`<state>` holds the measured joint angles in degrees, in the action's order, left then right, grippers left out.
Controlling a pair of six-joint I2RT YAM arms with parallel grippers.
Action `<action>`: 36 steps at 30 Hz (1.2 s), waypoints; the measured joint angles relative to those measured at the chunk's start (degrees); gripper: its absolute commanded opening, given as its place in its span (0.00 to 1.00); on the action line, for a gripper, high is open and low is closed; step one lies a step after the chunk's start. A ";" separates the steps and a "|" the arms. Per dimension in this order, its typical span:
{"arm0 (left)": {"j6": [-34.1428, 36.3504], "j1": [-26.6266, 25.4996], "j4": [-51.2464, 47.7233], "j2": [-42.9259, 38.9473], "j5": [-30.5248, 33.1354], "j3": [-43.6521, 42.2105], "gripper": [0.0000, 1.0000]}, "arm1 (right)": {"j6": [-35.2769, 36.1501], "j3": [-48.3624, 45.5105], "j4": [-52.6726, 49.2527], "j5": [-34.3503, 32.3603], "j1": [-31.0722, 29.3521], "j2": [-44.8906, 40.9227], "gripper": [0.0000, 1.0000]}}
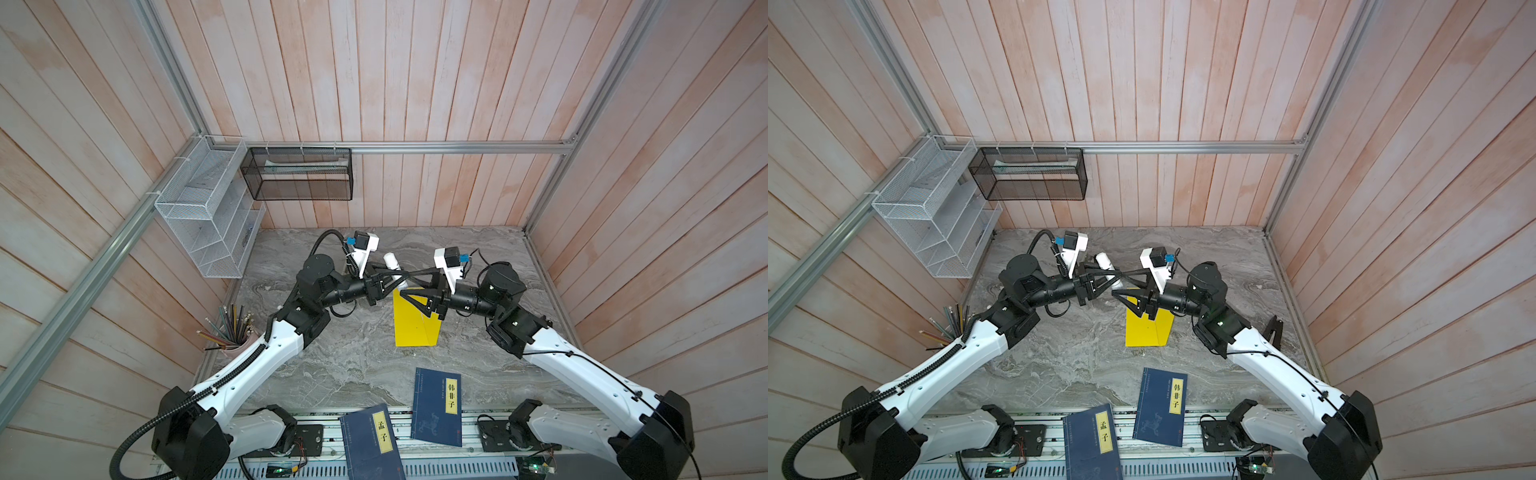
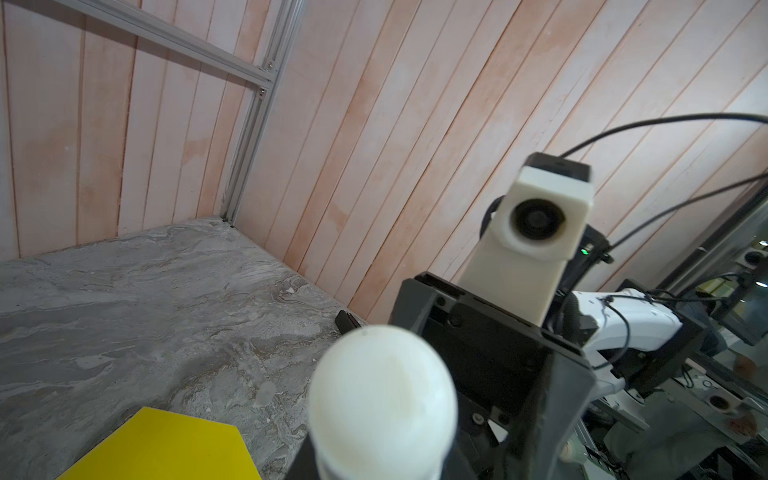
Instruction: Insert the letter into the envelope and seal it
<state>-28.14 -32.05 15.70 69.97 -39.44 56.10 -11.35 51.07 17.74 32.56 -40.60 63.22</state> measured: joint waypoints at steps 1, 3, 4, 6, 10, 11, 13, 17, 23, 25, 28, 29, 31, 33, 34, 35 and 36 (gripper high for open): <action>0.02 0.00 -0.46 0.00 1.03 0.00 0.00 | 1.97 0.00 -1.53 -4.07 -1.70 -0.63 0.61; 0.09 -0.07 -1.36 -0.02 3.21 0.00 0.00 | 5.51 0.00 -3.43 -12.35 -5.16 -1.31 0.61; 0.13 -0.15 -1.81 -0.04 4.28 0.00 0.00 | 7.02 -0.02 -4.07 -15.91 -6.67 -1.42 0.61; 0.52 -0.50 -3.10 -0.04 6.23 0.11 0.00 | 9.62 -0.15 -4.74 -23.23 -9.44 -1.40 0.60; 1.42 -1.70 -5.14 -0.04 9.03 0.85 0.00 | 13.79 -1.53 -4.11 -36.20 -13.92 -1.20 0.57; 1.62 -1.97 -5.53 -0.09 9.62 1.05 0.00 | 14.80 -1.68 -3.96 -38.75 -14.84 -0.96 0.56; 2.03 -2.34 -6.01 -0.09 10.23 1.38 0.00 | 16.87 -1.70 -3.10 -43.30 -16.57 -0.04 0.53; 2.54 -2.91 -6.67 -0.09 11.26 1.99 0.00 | 19.74 -2.12 -1.07 -49.07 -18.64 1.44 0.48; 3.23 -3.39 -7.43 -0.09 11.69 2.64 0.00 | 21.46 -2.29 0.68 -53.27 -18.99 2.64 0.45; 3.37 -3.45 -7.45 -0.09 11.87 2.73 0.00 | 21.73 -2.29 1.05 -53.66 -19.06 2.82 0.45; 3.54 -3.61 -7.50 -0.07 12.24 2.73 0.00 | 22.05 -2.29 1.68 -54.01 -19.06 3.39 0.46; 3.54 -3.65 -7.58 -0.07 12.26 2.73 0.00 | 22.08 -2.29 1.81 -54.10 -19.06 3.56 0.46; 3.54 -3.76 -7.67 -0.07 12.26 2.73 0.00 | 22.08 -2.27 2.01 -54.38 -19.04 3.87 0.50; 3.54 -3.96 -7.87 -0.07 12.26 2.73 0.00 | 22.08 -2.27 2.03 -54.64 -19.04 4.07 0.51; 3.56 -4.02 -8.04 -0.07 12.24 2.73 0.00 | 22.08 -2.27 2.05 -54.75 -19.04 4.17 0.50; 3.56 -4.04 -8.13 -0.07 12.26 2.73 0.00 | 22.08 -2.27 2.05 -54.80 -19.04 4.28 0.50; 3.58 -4.15 -8.31 -0.07 12.26 2.73 0.00 | 22.08 -2.27 2.03 -54.80 -19.04 4.35 0.51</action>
<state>-24.56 -36.21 7.40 69.91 -27.18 58.83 10.72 48.80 19.77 -22.24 -59.64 67.57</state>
